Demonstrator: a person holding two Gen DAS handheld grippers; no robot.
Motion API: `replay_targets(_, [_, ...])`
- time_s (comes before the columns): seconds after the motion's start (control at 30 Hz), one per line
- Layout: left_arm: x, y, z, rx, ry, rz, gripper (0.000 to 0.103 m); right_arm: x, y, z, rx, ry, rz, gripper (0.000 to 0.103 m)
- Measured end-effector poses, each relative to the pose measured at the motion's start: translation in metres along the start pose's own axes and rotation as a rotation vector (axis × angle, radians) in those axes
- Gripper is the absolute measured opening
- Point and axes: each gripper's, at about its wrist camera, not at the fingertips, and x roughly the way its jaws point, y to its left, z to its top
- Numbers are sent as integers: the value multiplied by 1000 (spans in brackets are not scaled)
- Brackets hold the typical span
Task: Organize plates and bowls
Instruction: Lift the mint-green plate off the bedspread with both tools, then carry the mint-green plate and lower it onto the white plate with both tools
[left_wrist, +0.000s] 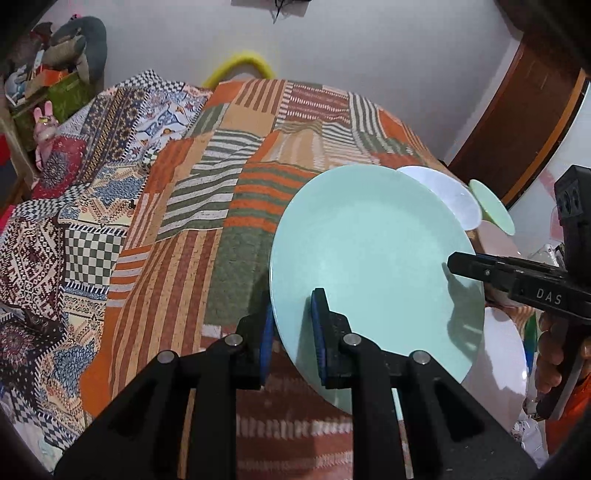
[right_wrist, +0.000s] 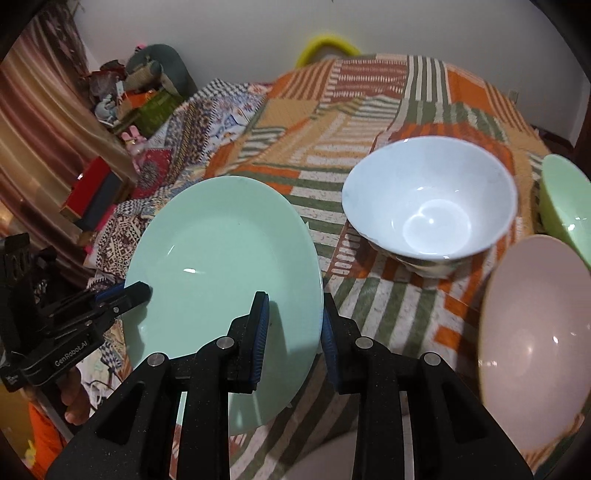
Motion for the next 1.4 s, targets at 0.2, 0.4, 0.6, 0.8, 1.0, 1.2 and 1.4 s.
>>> replay_targets(0.2, [-26, -22, -15, 10, -31, -8, 18, -25, 5, -20, -12, -53, -32, 26])
replay_targets(0.4, [-44, -41, -29, 20, -37, -15, 18, -52, -5, -42, 28, -93, -4, 26])
replay_targets(0.6, [-61, -66, -46, 51, -60, -9, 18, -72, -11, -61, 40, -125, -7, 26])
replay_targets(0.8, [-71, -87, -63, 75, -64, -8, 18, -88, -23, -82, 76, -145, -1, 26])
replay_targets(1.0, [-78, -106, -73, 98, -62, -13, 18, -101, -32, -99, 104, -160, 8, 26])
replay_targets(1.2, [-82, -124, -82, 132, -57, -21, 18, -112, -41, -112, 130, -176, 2, 26])
replay_targets(1.4, [-76, -140, -85, 160, -33, -29, 18, -120, -50, -125, 144, -185, -20, 26])
